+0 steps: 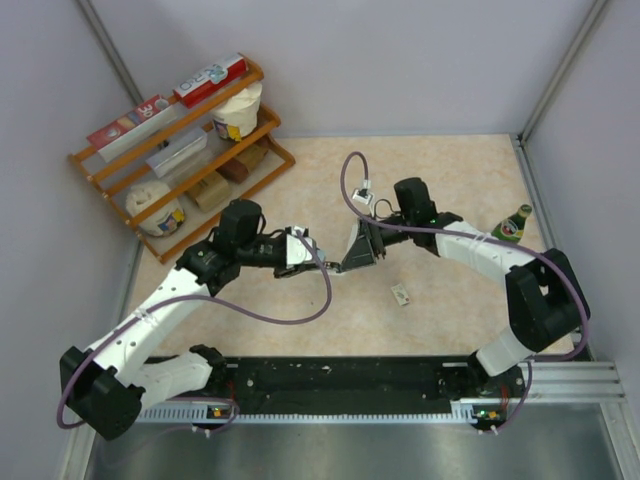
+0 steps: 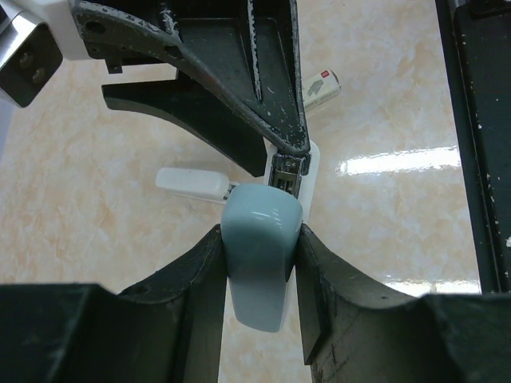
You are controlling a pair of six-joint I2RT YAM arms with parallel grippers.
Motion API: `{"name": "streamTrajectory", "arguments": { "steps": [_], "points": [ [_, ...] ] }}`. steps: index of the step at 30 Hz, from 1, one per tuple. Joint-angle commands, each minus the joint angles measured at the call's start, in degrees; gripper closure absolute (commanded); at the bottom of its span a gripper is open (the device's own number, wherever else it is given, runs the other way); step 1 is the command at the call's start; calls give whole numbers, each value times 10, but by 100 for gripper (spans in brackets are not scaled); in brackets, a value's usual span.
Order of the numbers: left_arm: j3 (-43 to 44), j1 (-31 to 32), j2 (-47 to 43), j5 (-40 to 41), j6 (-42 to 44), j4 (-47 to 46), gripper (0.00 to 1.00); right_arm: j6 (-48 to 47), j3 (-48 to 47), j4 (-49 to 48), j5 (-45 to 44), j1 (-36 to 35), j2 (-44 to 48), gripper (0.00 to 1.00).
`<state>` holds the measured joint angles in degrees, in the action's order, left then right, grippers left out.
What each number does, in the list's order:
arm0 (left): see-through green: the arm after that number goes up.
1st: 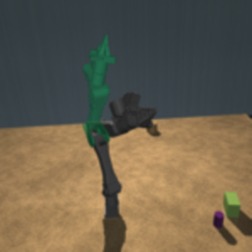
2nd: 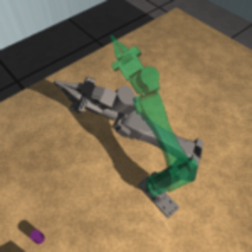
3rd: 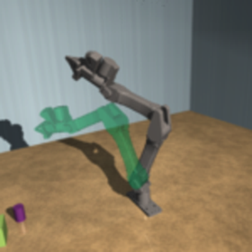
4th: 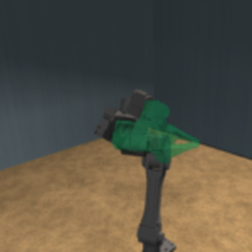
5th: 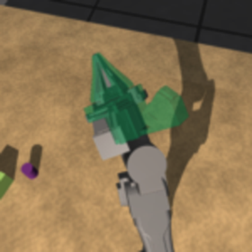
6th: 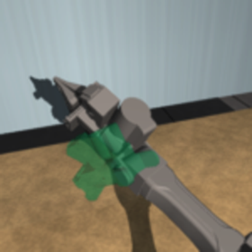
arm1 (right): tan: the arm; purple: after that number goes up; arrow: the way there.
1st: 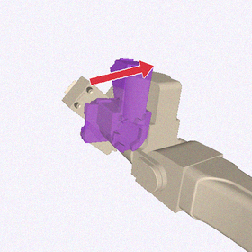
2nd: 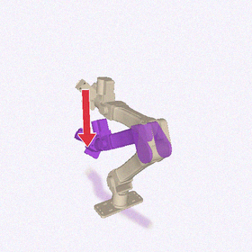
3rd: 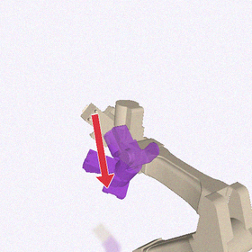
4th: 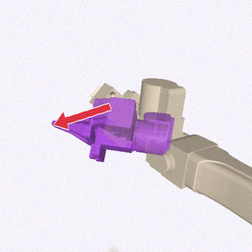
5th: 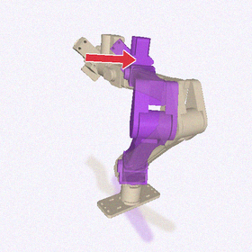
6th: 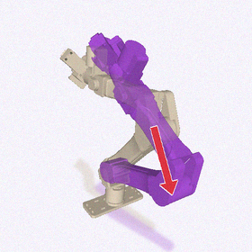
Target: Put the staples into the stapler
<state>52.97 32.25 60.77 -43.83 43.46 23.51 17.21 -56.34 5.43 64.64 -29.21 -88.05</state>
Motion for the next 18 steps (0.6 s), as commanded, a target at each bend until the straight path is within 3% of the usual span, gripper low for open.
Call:
{"name": "streamTrajectory", "arguments": {
  "steps": [1, 18],
  "points": [
    [22, 5, -18, -63, 19, 11, 100, 24, -40, -17, 37, -6, -33, 39],
    [25, 3, -25, -49, -15, -24, 100, 8, -5, -24, 66, -12, -22, 36]
  ]
}}
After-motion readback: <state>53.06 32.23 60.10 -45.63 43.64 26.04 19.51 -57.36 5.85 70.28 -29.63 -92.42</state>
